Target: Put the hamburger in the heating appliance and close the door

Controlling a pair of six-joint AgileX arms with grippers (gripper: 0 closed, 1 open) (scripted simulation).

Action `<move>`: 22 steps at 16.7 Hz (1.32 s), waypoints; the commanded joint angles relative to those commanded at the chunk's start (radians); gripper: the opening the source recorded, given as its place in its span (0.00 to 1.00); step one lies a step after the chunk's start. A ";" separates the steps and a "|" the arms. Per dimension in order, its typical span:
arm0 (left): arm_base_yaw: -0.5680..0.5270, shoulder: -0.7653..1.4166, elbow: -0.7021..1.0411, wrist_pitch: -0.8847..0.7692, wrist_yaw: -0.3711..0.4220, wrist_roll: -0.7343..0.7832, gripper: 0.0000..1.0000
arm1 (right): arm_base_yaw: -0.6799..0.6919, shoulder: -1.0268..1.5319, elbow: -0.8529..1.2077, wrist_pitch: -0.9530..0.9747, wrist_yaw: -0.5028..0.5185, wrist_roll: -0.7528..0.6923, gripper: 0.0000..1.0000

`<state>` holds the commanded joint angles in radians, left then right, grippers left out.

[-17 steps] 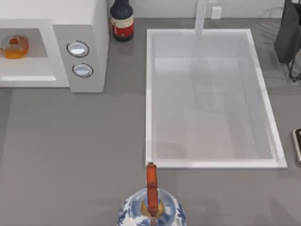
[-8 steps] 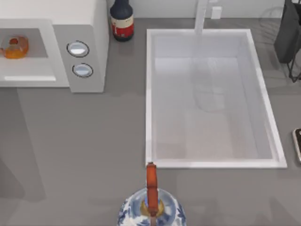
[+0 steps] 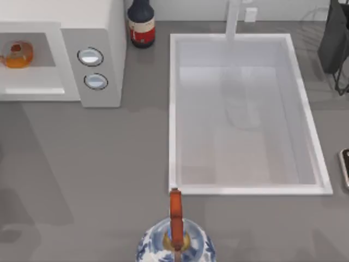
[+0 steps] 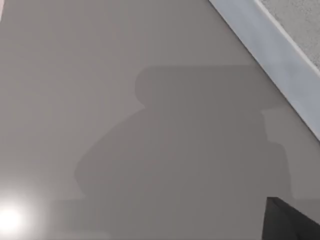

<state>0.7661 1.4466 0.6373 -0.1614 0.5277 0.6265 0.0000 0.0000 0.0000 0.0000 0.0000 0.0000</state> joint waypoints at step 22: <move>-0.606 -0.359 -0.247 0.072 -0.436 -0.477 0.00 | 0.000 0.000 0.000 0.000 0.000 0.000 1.00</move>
<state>0.1597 1.0881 0.3907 -0.0896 0.0918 0.1491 0.0000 0.0000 0.0000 0.0000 0.0000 0.0000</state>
